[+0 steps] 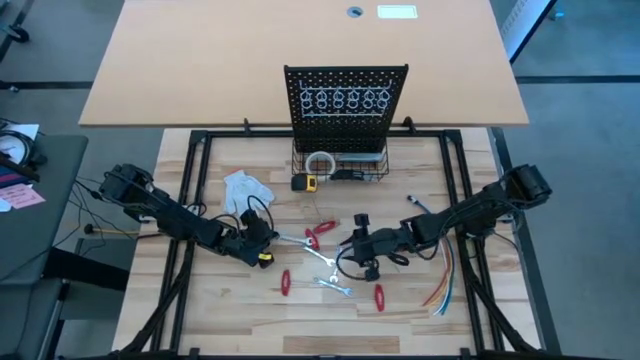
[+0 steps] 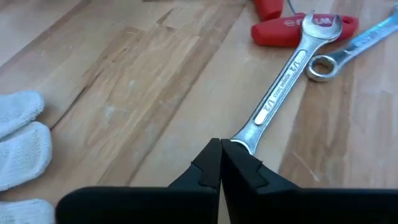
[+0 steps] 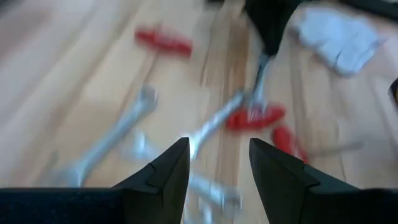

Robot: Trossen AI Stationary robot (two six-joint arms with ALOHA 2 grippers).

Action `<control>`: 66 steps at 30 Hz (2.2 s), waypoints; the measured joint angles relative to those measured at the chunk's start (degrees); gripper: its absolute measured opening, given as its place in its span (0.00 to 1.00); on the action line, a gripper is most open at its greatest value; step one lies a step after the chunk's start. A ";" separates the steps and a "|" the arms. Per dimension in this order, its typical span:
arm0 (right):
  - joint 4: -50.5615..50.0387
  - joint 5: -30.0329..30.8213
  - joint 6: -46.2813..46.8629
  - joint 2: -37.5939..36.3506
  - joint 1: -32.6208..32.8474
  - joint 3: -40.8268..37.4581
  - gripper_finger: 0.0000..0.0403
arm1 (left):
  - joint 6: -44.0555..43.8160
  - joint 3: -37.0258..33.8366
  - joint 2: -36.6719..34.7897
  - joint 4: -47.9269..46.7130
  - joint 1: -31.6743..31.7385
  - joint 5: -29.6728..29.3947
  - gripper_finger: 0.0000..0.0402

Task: Hang tools onto peg board
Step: Hang the silver wrench on the peg board

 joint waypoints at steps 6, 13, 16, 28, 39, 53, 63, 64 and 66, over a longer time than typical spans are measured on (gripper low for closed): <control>6.01 -10.19 1.12 6.78 -4.62 3.15 0.50 | -1.32 -0.02 0.04 -0.13 -1.20 0.12 0.00; -10.20 -10.47 1.10 16.86 -8.26 20.63 0.53 | -2.38 -0.04 0.09 -0.27 -1.95 -0.85 0.00; -16.14 -10.49 1.07 21.79 -9.10 27.40 0.53 | -2.59 -0.04 0.11 -0.30 -2.18 -1.02 0.00; -25.76 -10.41 4.69 35.05 -10.40 43.25 0.51 | -2.81 -0.09 0.11 -0.35 -2.29 -1.52 0.00; -28.21 -10.27 5.64 36.50 -11.99 43.92 0.36 | -2.88 -0.09 0.13 -0.39 -2.31 -2.53 0.00; -31.05 -8.72 2.72 35.84 -11.36 43.89 0.11 | -3.43 -0.26 -1.11 -2.00 -4.37 -8.41 0.00; -20.01 -2.43 2.29 25.75 -9.65 30.08 0.10 | -10.62 -0.15 -4.77 -8.71 -12.19 -17.31 0.00; -17.15 -2.02 2.38 24.05 -9.63 27.52 0.10 | -10.83 -0.17 -4.76 -8.83 -12.86 -18.34 0.00; -9.67 -0.80 2.46 20.13 -9.26 22.17 0.10 | -10.91 -0.15 -4.71 -7.70 -13.91 -21.08 0.00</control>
